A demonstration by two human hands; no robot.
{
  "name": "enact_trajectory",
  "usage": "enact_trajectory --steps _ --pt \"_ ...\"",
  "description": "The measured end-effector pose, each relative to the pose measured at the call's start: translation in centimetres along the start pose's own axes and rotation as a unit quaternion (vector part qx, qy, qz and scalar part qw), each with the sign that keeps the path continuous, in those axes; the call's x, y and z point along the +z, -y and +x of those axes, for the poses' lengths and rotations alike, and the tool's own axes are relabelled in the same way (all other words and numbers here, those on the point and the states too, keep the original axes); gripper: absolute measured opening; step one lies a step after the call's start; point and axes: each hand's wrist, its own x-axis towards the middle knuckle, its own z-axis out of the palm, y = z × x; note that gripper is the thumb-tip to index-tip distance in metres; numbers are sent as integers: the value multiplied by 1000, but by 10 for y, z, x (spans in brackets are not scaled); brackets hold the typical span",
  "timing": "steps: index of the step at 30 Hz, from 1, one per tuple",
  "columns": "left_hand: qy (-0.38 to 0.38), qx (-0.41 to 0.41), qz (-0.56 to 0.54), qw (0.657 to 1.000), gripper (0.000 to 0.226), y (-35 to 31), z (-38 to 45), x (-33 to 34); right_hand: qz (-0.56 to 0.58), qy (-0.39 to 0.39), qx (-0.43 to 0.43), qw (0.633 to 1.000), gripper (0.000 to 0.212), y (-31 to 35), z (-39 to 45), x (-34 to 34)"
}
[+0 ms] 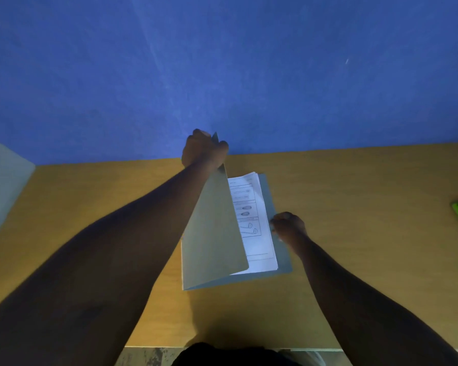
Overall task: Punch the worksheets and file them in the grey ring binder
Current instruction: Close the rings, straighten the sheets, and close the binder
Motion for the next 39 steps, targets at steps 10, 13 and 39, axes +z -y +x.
enact_trajectory --steps 10,13,39 --pt "42 14 -2 999 66 5 -28 44 154 60 39 986 20 -3 -4 -9" --pt "56 16 -3 998 59 15 -33 55 185 66 77 978 33 1 -7 -13" --pt "45 -87 176 980 118 124 -76 92 -174 -46 -10 984 43 -25 -4 7"
